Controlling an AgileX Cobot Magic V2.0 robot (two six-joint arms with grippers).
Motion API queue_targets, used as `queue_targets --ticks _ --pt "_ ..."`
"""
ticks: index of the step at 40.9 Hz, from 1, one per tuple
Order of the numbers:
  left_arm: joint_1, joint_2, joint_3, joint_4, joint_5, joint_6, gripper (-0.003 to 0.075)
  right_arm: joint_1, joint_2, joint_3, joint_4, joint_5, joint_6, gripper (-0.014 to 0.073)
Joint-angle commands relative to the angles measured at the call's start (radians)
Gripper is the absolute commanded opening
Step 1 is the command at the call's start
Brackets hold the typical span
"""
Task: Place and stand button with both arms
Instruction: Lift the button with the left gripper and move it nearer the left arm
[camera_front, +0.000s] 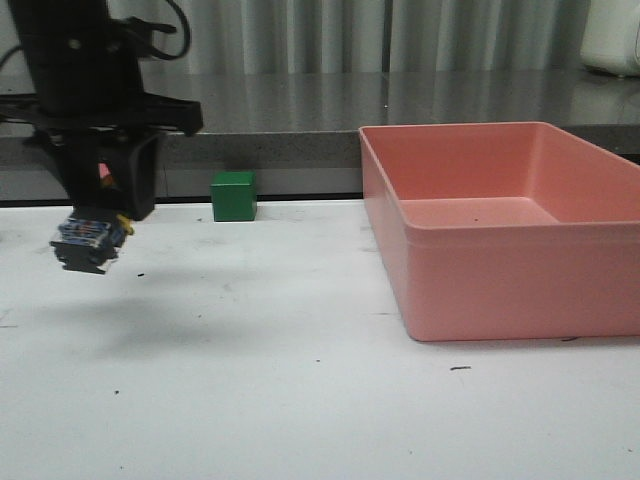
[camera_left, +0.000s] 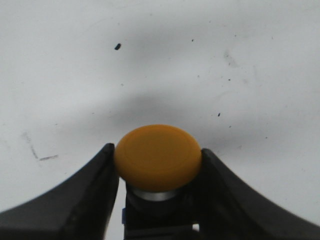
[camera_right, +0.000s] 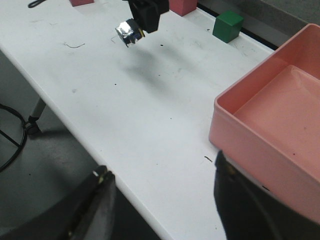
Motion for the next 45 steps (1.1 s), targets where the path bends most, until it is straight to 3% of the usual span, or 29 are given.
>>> queue_targets --ticks 1,21,28,39,45 --pt "0.029 -0.177 0.101 0.017 -0.158 0.030 0.0260 -0.002 0.005 -0.026 -0.006 -0.066 -0.009 0.0455" --pt "0.224 -0.620 0.685 0.050 -0.897 0.030 0.0260 -0.002 0.005 -0.026 -0.006 -0.066 -0.009 0.0455" --pt "0.237 -0.636 0.861 0.085 -1.196 0.030 0.0260 -0.002 0.005 -0.026 -0.006 -0.066 -0.009 0.0455" --pt "0.237 -0.592 1.135 0.116 -1.823 0.030 0.0260 -0.002 0.005 -0.026 -0.006 -0.066 -0.009 0.0455" --pt "0.237 -0.489 1.159 0.114 -1.963 0.030 0.0260 -0.002 0.005 -0.026 -0.006 -0.066 -0.009 0.0455"
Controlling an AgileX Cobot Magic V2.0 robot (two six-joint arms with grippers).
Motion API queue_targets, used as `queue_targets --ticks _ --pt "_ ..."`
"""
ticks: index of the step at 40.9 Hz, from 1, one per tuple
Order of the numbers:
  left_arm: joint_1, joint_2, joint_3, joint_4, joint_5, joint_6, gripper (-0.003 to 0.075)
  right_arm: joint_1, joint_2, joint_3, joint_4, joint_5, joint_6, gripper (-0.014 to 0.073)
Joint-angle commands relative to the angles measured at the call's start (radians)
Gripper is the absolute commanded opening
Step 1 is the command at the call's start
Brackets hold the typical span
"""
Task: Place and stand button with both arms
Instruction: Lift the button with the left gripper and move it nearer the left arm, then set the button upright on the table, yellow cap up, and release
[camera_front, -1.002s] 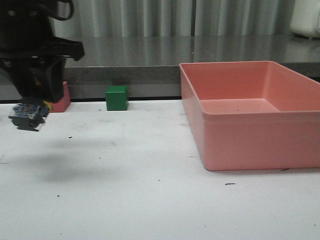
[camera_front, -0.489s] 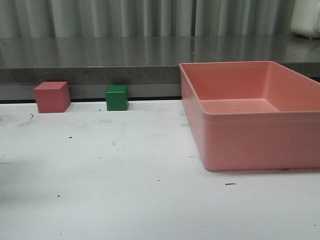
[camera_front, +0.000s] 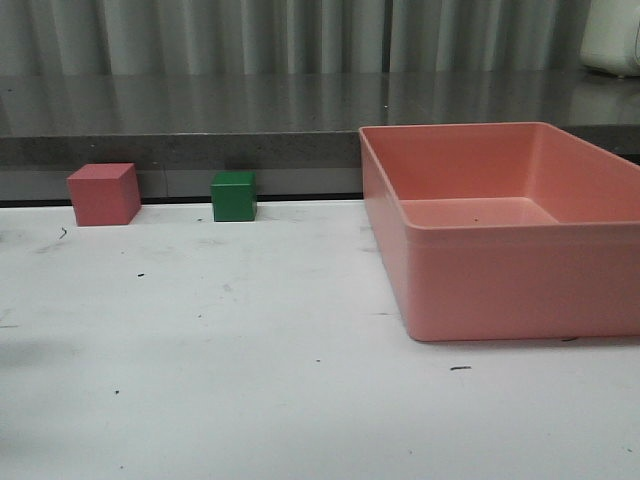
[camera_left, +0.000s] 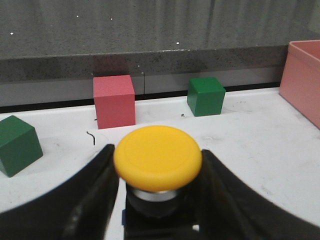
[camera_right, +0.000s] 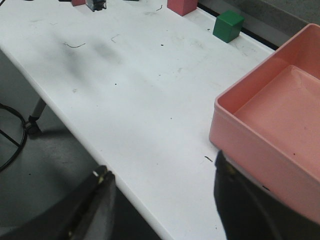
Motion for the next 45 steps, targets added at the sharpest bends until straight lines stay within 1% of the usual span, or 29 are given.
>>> queue_targets --ticks 1,8,21,25,39,45 --pt "0.003 0.057 -0.014 -0.004 -0.201 -0.004 0.0260 -0.002 0.005 -0.026 -0.006 -0.066 -0.009 0.0455" --pt "0.003 0.197 -0.014 -0.004 -0.374 -0.004 0.0260 -0.002 0.005 -0.026 -0.006 -0.066 -0.009 0.0455" --pt "0.003 0.382 -0.014 -0.004 -0.589 -0.004 0.0260 -0.002 0.005 -0.026 -0.006 -0.066 -0.009 0.0455" --pt "0.003 0.422 -0.019 -0.004 -0.614 -0.004 0.0260 -0.002 0.005 -0.026 -0.006 -0.066 -0.009 0.0455" --pt "0.003 0.536 -0.077 -0.007 -0.614 -0.004 0.0260 -0.002 0.005 -0.026 -0.006 -0.066 -0.009 0.0455" --pt "0.003 0.555 -0.081 -0.007 -0.614 -0.004 0.0260 -0.002 0.005 -0.026 -0.006 -0.066 -0.009 0.0455"
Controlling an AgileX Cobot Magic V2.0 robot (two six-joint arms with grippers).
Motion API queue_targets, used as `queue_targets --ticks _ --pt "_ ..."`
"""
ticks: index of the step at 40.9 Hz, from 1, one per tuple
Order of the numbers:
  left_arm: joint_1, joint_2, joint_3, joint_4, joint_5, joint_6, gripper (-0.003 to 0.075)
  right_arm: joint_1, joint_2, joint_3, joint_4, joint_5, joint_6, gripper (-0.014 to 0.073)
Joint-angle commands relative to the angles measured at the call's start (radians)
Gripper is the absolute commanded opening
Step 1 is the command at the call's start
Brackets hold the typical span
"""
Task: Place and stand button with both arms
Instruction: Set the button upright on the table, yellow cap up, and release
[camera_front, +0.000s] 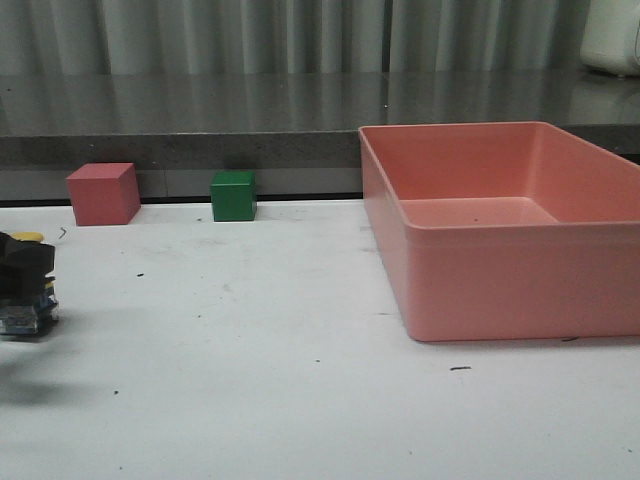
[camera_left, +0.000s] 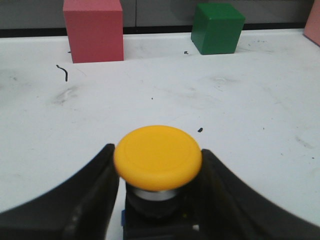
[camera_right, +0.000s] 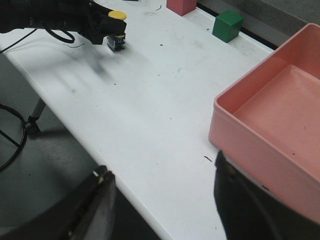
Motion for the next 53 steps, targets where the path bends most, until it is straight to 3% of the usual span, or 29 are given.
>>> queue_targets --ticks 1,14,24,32,45,50,53 --pt "0.003 -0.025 -0.013 -0.010 -0.229 -0.005 0.0261 -0.002 0.005 -0.026 -0.006 -0.068 -0.009 0.0455" --pt "0.003 -0.025 -0.013 -0.010 -0.229 -0.005 0.0276 -0.002 0.005 -0.026 -0.006 -0.068 -0.009 0.0455" --pt "0.003 -0.038 -0.011 -0.010 -0.229 -0.005 0.0478 -0.002 0.005 -0.026 -0.006 -0.068 -0.009 0.0455" --pt "0.003 -0.101 0.006 -0.010 -0.200 -0.005 0.0507 -0.002 0.005 -0.026 -0.006 -0.068 -0.009 0.0455" --pt "-0.005 -0.407 0.002 0.042 0.201 -0.036 0.0505 -0.002 0.005 -0.026 -0.006 -0.068 -0.009 0.0455" --pt "-0.034 -0.561 -0.042 0.044 0.476 -0.042 0.0505 -0.002 0.005 -0.026 -0.006 -0.068 -0.009 0.0455" --pt "-0.065 -0.658 -0.102 0.044 0.712 -0.042 0.0505 -0.002 0.005 -0.026 -0.006 -0.068 -0.009 0.0455"
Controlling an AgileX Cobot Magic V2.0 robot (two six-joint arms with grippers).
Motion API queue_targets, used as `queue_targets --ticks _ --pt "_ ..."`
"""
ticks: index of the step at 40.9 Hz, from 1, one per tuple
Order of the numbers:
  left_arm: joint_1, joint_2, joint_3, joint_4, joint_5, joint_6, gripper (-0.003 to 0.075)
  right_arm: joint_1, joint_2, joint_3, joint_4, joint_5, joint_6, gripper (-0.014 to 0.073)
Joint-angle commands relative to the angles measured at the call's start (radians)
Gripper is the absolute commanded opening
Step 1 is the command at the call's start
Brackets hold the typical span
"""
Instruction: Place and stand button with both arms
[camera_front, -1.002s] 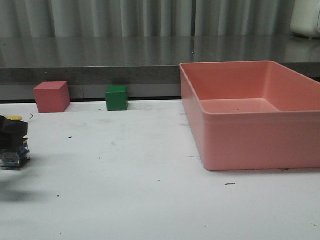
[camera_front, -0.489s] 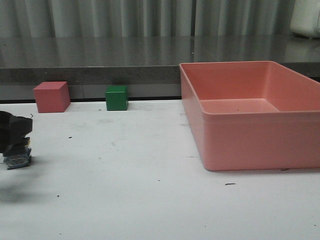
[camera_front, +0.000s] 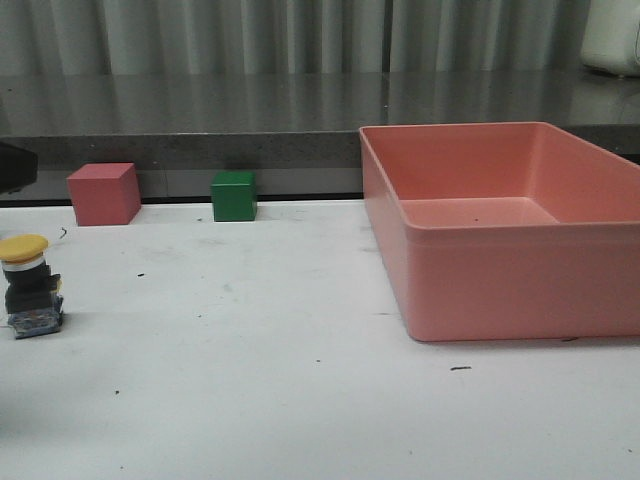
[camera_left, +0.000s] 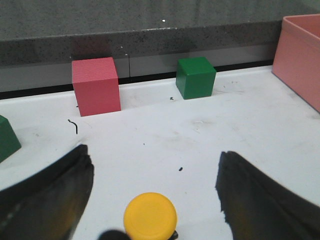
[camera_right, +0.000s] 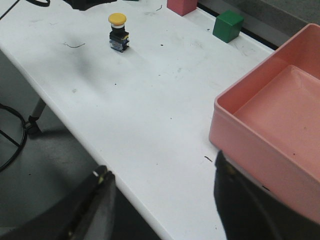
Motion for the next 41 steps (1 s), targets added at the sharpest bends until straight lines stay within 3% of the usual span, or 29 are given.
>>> queue_targets --ticks 1,10,15,33,41 --pt "-0.039 -0.133 -0.088 -0.003 0.193 -0.013 0.0505 -0.002 0.005 -0.026 -0.006 -0.068 -0.009 0.0455" --pt "-0.136 -0.312 -0.316 -0.005 0.805 -0.013 0.0492 -0.002 0.005 -0.026 -0.006 -0.068 -0.009 0.0455" --pt "-0.177 -0.385 -0.431 -0.021 1.061 -0.013 0.0492 -0.002 0.005 -0.026 -0.006 -0.068 -0.009 0.0455" --pt "-0.220 -0.740 -0.501 -0.083 1.401 -0.013 0.0492 -0.002 0.005 -0.026 -0.006 -0.068 -0.009 0.0455" --pt "-0.220 -0.874 -0.466 -0.081 1.456 -0.011 0.0492 -0.002 0.005 -0.026 -0.006 -0.066 -0.009 0.0455"
